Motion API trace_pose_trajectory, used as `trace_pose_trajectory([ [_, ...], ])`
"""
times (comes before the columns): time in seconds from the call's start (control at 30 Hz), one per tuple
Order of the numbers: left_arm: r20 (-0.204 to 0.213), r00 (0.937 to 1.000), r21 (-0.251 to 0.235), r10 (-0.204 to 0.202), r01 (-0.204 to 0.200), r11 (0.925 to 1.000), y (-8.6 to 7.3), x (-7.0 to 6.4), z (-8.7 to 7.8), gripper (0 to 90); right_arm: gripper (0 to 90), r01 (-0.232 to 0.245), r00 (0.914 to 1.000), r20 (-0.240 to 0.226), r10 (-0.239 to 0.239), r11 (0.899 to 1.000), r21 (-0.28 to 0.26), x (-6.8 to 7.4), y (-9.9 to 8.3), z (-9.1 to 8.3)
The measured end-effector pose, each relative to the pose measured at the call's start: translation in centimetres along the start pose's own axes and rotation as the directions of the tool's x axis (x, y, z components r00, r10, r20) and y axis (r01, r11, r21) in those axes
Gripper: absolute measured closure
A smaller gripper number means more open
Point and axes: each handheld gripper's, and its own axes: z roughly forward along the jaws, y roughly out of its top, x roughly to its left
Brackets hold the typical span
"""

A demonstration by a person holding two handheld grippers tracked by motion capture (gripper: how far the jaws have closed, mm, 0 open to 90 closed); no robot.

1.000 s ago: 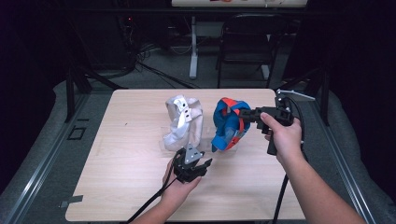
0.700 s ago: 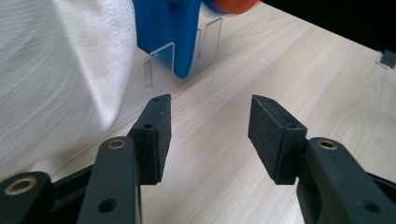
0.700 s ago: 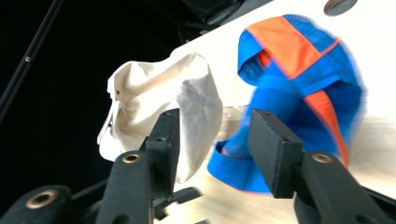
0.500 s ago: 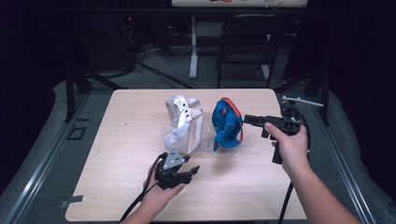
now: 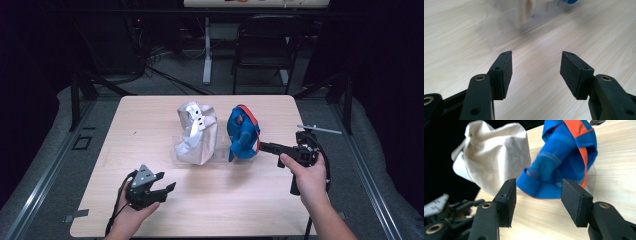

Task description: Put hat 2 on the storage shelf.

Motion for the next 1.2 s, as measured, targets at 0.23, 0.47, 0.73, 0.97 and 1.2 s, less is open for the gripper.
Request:
trace_pose_trajectory([
  [0.23,-0.033,0.9977,-0.012,-0.060,0.059,0.9982,-2.4,2.3,-1.6,43.9,45.7,0.064,0.9961,0.062,-0.063,0.998,-0.014,-0.7,-3.8,0.6],
  [0.47,-0.034,0.9932,-0.028,-0.111,0.110,0.9935,-3.7,3.5,-1.2,43.8,45.7,0.120,0.9823,0.143,-0.120,0.993,0.011,-1.8,-7.8,2.3],
  [0.73,-0.033,0.9926,0.004,-0.117,0.117,0.9931,-4.6,3.9,-0.1,43.8,45.2,0.121,0.9806,0.152,-0.123,0.992,0.022,-3.4,-11.3,4.1],
  [0.97,-0.047,0.9951,0.023,-0.086,0.087,0.9959,-4.7,3.8,0.3,44.4,44.9,0.136,0.9786,0.161,-0.129,0.990,-0.037,-4.4,-12.7,4.1],
  [1.2,-0.067,0.9961,0.019,-0.056,0.058,0.9982,-4.7,3.5,0.4,44.4,44.9,0.143,0.9735,0.186,-0.133,0.989,-0.040,-4.8,-13.1,4.7],
])
